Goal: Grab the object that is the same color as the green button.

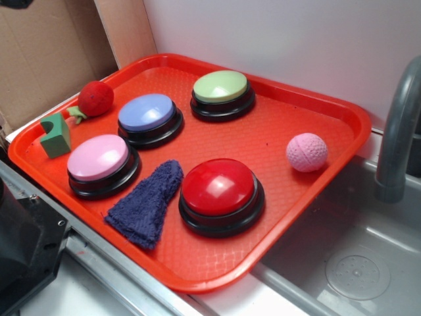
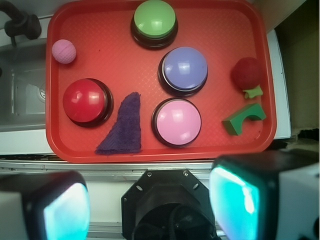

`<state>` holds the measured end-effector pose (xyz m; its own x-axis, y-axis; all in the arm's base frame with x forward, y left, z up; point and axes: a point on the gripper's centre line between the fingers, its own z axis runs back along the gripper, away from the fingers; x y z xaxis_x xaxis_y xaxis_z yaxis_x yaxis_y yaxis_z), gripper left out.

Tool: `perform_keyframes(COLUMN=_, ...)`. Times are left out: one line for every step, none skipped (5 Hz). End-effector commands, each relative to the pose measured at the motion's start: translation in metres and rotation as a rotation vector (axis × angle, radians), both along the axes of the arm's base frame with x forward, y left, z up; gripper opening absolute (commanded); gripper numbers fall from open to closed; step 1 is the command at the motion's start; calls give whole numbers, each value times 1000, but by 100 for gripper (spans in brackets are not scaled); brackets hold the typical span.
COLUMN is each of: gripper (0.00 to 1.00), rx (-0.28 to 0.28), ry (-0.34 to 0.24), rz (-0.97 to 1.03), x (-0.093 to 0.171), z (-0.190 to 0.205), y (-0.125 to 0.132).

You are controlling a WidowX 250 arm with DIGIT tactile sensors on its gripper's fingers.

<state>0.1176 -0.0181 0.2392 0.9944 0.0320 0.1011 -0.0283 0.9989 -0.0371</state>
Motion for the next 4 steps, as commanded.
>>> perform_keyframes(gripper=100, rx=0, ry=0, rz=0, x=0, z=0, y=0)
perform_keyframes(gripper=100, rx=-27, ry=-66, rz=241, x=0, z=-14, y=25)
perform_keyframes(gripper=100, rx=-53, ry=-59, rz=444, x=4, z=-38, y=51)
perform_keyframes(gripper=100, rx=-44, ry=-89, rz=651, x=5, z=-63, y=76)
